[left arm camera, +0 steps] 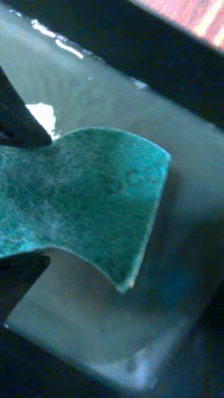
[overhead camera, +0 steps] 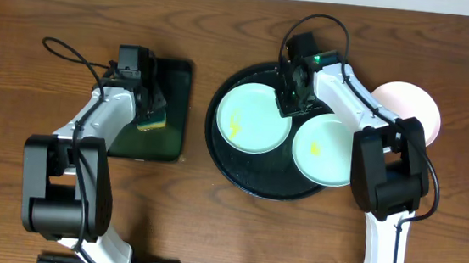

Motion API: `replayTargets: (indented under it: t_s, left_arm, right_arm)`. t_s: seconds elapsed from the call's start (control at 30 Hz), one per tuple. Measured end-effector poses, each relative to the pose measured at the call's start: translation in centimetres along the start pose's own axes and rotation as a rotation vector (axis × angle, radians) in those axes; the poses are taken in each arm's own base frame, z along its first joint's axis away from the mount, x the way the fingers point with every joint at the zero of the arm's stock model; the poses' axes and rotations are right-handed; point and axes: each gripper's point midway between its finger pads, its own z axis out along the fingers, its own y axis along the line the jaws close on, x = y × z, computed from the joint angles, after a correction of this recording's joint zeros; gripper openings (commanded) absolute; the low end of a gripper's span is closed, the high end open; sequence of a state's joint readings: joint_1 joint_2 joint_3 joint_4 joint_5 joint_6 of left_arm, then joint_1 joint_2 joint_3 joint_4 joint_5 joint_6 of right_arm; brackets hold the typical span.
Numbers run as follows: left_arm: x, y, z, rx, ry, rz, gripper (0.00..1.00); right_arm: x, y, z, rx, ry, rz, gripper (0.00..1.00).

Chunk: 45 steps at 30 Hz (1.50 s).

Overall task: Clean dirty plates on tray and stack at the side
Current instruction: 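Dip the sponge into the basin water with the left gripper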

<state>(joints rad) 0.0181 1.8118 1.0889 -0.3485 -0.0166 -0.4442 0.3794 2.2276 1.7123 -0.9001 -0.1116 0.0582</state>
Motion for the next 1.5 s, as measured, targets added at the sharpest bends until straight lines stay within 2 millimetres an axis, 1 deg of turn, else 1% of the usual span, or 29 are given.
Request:
replayTargets:
  t_s: [0.03,0.13,0.17,0.23,0.3,0.47,0.57,0.63,0.77,0.8,0.93,1.07,1.17,1.3,1.37,1.43,1.5]
  left_arm:
    - [-0.1,0.0,0.0,0.001,-0.006,0.0,0.41]
    - [-0.2,0.1,0.0,-0.006,-0.011,0.0,0.4]
    - [-0.3,0.1,0.0,-0.008,-0.012,-0.001,0.41]
    - [-0.2,0.2,0.0,-0.01,-0.01,-0.001,0.49]
    - [-0.2,0.2,0.0,-0.011,-0.008,-0.002,0.52]
    - [-0.1,0.2,0.0,-0.012,-0.006,-0.001,0.5]
    - [0.1,0.3,0.1,-0.016,0.001,0.0,0.45]
    - [0.3,0.4,0.5,-0.023,0.011,-0.004,0.33]
    - [0.5,0.6,1.0,-0.03,0.019,-0.002,0.13]
    - [0.5,0.6,0.9,-0.028,0.017,-0.002,0.11]
    - [0.3,0.4,0.9,-0.022,0.012,0.001,0.08]
    - [0.0,0.2,0.3,-0.013,0.0,0.0,0.08]
    - [-0.5,0.0,-0.7,0.0,-0.021,-0.006,0.08]
    - [-1.8,-0.5,-2.9,0.033,-0.076,-0.031,0.07]
    - [-2.2,-0.7,-3.7,0.045,-0.096,-0.039,0.07]
    - [-2.3,-0.8,-3.8,0.047,-0.099,-0.042,0.07]
    - [-2.0,-0.6,-3.2,0.039,-0.085,-0.048,0.08]
  right_arm:
    - [0.0,0.0,0.0,0.0,0.0,-0.001,0.01]
    - [0.0,0.0,0.0,0.0,0.0,-0.001,0.01]
    - [0.0,0.0,0.0,0.0,0.0,-0.002,0.01]
    - [0.0,0.0,0.0,0.0,0.0,-0.001,0.01]
    - [0.0,0.0,0.0,0.0,0.0,-0.002,0.01]
    - [0.0,0.0,0.0,0.0,0.0,-0.002,0.01]
    - [0.0,0.0,0.0,0.0,0.0,-0.002,0.01]
    - [0.0,0.0,0.0,0.0,0.0,-0.002,0.01]
    - [0.0,0.0,0.0,0.0,0.0,-0.002,0.01]
    - [0.0,0.0,0.0,0.0,0.0,-0.002,0.01]
    - [0.0,0.0,0.0,0.0,0.0,-0.002,0.01]
    - [0.0,0.0,0.0,0.0,0.0,-0.002,0.01]
    - [0.0,0.0,0.0,0.0,0.0,-0.002,0.01]
    - [0.0,0.0,0.0,0.0,0.0,-0.002,0.01]
    - [0.0,0.0,0.0,0.0,0.0,-0.002,0.01]
    - [0.0,0.0,0.0,0.0,-0.002,-0.002,0.01]
    - [-0.1,0.0,0.0,0.0,-0.003,-0.002,0.01]
